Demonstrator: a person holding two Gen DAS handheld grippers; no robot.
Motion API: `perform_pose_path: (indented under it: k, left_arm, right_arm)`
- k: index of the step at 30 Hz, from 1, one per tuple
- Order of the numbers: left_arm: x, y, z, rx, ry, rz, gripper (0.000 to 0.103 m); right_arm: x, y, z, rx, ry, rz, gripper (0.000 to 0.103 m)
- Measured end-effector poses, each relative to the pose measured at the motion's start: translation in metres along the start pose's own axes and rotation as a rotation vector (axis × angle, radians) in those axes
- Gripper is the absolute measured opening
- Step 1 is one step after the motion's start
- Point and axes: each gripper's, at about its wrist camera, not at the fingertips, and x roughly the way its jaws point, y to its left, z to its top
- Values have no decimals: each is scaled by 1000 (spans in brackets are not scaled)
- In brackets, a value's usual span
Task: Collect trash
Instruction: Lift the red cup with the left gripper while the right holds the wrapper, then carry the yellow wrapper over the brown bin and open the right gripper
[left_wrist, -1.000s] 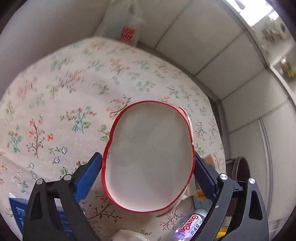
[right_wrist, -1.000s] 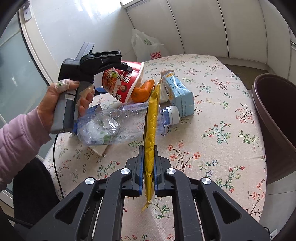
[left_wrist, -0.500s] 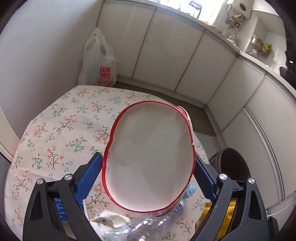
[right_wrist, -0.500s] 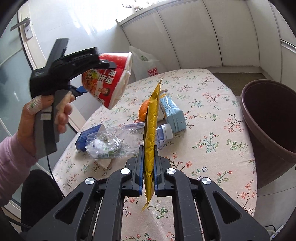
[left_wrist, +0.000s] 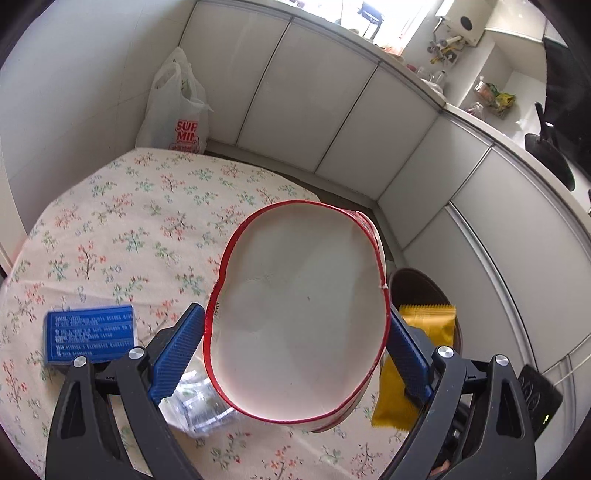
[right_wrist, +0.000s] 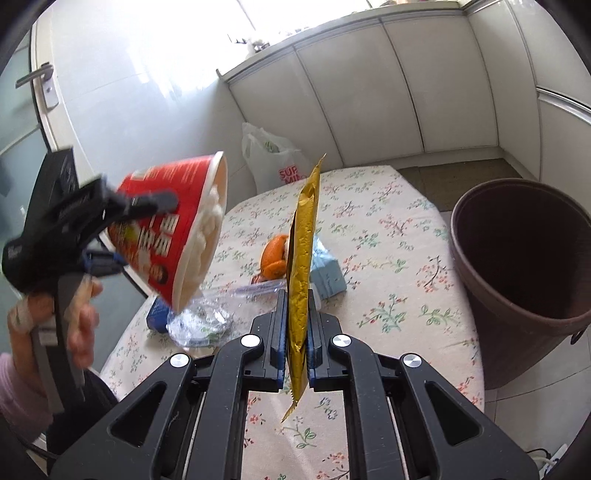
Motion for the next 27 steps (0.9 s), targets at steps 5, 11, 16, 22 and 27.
perform_pose_path:
  k: [5,11,16,22,27]
  left_arm:
    - [3,-3,-12,-13,26,-16,90]
    - [14,-8,-21,-8,55,-26,90]
    - [20,-16,-25,0,69,-39,90]
    - [29,-34,-23,30,80,-51,90]
    - [42,-56,-20,56,94,-64,91]
  right_arm:
    - [-13,-11,18,2,-52,-47,9]
    - [-42,-41,56,26,-147,-158,9]
    - [-52,-69,81,23,-163,-330,9]
    - [-40,-108,98,24,-95,-593,9]
    - [-40,-138,98,69,-116,-755,81]
